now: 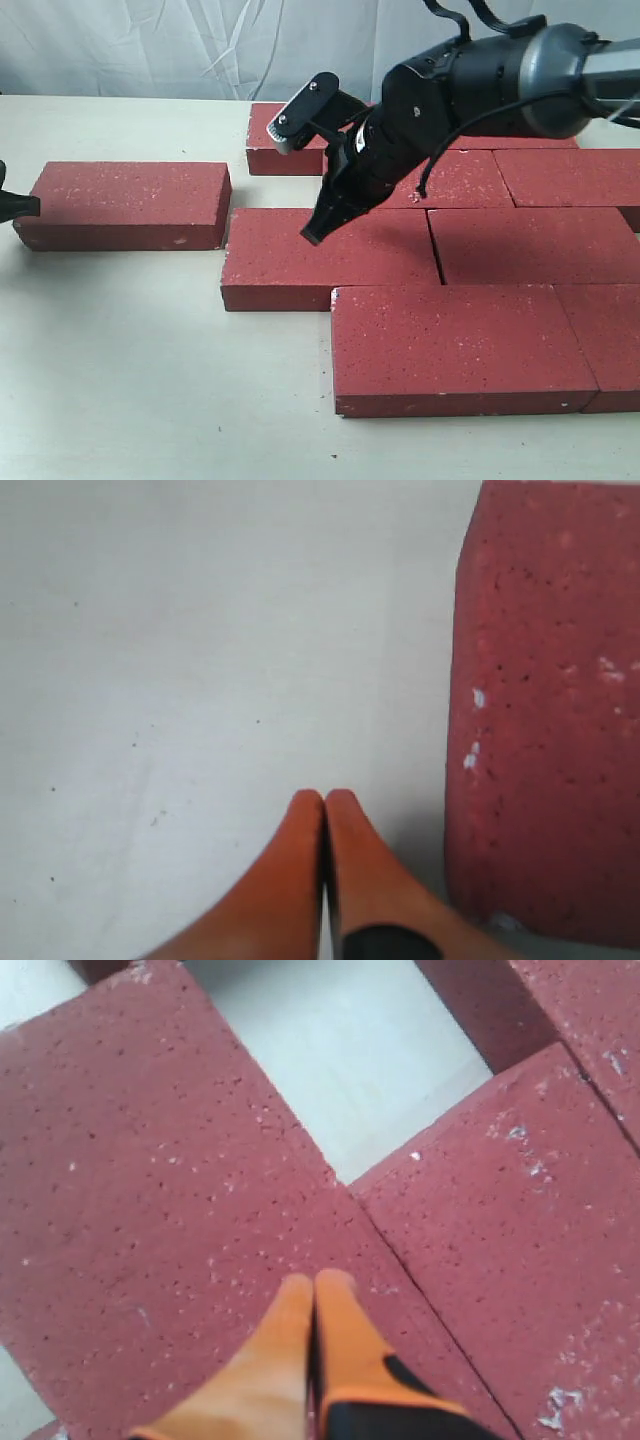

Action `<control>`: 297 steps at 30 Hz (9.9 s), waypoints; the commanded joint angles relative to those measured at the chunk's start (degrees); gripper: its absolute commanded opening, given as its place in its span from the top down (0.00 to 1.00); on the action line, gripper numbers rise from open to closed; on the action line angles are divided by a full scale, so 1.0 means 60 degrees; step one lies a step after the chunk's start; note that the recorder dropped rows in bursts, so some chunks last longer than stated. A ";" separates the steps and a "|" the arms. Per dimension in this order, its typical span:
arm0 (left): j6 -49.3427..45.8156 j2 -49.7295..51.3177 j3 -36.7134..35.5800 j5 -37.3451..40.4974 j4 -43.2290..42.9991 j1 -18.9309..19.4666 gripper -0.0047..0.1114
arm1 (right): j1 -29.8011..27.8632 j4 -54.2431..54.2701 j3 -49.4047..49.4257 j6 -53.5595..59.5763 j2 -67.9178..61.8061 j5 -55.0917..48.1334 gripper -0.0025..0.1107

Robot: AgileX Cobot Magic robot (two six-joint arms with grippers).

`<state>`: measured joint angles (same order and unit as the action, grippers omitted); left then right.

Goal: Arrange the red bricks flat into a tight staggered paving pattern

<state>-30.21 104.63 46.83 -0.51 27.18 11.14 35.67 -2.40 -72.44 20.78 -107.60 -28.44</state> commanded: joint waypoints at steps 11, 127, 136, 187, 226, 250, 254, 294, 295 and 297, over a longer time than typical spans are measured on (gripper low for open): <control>0.0491 0.0356 0.0314 -0.0071 0.0074 -0.0457 0.96 | -0.0039 0.0519 0.0478 0.0506 0.0632 0.1406 0.99; 0.1028 0.1697 0.1545 -0.1565 -0.0612 -0.1617 0.96 | 0.0345 0.0987 -0.8554 -0.0393 -0.5730 -0.3353 0.99; 0.1028 0.1697 0.1545 -0.1546 -0.0612 -0.1685 0.96 | 0.0322 -0.1277 -0.8554 -0.1475 -0.5377 -0.3664 0.99; 0.1028 0.1697 0.1565 -0.1671 -0.0937 -0.3066 0.96 | -0.1067 -0.0819 0.0428 -0.1480 0.1498 0.0615 0.99; 0.1008 0.1621 0.1724 -0.1604 -0.0788 -0.3778 0.75 | 0.0279 0.2822 0.0285 0.2602 0.0694 -0.0286 0.99; 0.1011 0.0409 0.1724 0.0316 -0.1450 -0.2167 0.96 | 0.1768 0.3120 -0.2517 0.2585 -0.2496 -0.3414 0.99; 0.1011 0.0409 0.1724 0.0316 -0.1450 -0.2167 0.96 | 0.1768 0.2442 -0.2573 0.2503 -0.2657 -0.3216 0.99; 0.1011 -0.0539 0.1724 0.2410 -0.1383 -0.2167 0.96 | 0.0170 0.0768 -0.2649 0.0215 0.0224 -0.5292 0.99; 0.1011 -0.0651 0.1724 0.2650 -0.1293 -0.2167 0.96 | -0.0001 0.0686 -0.2649 0.0128 0.0329 -0.5469 0.99; 0.1011 -0.0817 0.1724 0.2846 -0.1177 -0.2189 0.96 | -0.0467 0.0600 -0.2649 -0.0174 0.0634 -0.5534 0.99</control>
<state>-24.28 101.55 56.84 14.02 18.71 -2.06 36.07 2.74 -88.05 22.12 -106.37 -60.10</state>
